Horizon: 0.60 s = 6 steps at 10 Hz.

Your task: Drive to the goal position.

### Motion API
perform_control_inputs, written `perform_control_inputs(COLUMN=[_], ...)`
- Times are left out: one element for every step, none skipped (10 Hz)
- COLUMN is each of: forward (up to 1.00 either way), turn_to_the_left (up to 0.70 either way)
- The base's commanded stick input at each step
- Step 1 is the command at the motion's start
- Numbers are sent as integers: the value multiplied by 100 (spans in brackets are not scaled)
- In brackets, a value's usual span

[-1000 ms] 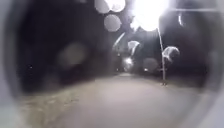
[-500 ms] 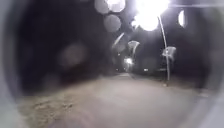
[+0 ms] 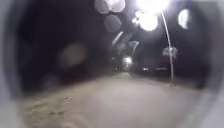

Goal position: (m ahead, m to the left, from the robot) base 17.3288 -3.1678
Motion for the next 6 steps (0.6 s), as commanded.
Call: perform_control_inputs(forward=[70,70,70,70,70,70], turn_to_the_left=[0,-2,-34,-12,0,0])
